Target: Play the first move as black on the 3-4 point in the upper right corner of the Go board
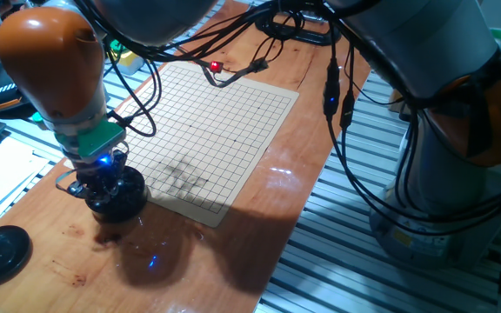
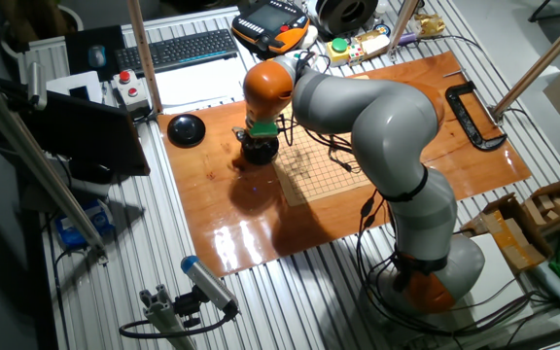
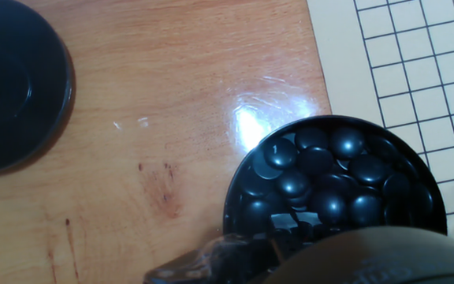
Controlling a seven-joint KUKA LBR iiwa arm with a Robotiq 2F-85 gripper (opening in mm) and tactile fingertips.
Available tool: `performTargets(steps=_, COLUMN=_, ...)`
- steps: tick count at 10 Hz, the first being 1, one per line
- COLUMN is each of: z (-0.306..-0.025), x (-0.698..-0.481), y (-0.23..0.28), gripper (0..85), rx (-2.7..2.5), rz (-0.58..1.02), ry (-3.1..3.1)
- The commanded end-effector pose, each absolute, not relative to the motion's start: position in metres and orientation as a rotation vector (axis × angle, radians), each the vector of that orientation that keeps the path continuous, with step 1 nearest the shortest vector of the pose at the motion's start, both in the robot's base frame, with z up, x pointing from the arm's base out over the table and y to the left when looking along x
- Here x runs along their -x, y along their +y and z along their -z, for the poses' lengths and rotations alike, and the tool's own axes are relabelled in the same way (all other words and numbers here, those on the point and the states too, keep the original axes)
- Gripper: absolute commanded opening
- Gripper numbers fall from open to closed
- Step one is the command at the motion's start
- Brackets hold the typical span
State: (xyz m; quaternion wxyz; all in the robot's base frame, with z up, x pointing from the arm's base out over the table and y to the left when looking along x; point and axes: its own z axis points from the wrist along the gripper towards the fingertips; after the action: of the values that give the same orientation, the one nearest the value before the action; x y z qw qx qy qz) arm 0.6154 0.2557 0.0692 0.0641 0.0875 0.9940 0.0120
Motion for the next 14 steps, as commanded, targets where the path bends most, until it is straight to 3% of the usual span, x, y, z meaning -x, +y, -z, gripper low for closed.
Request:
performTargets(steps=1, z=-0.071, x=-0.615, y=0.255, gripper=1.0, rx=-0.275, rz=-0.037, ry=2.998)
performTargets(steps=7, z=-0.105, x=-0.613, y=0.244, gripper=1.0, rx=-0.338, rz=-0.039, ry=3.003)
performTargets(steps=14, z=-0.131, x=-0.614, y=0.191, gripper=1.0, rx=-0.415, rz=-0.048, ry=2.999)
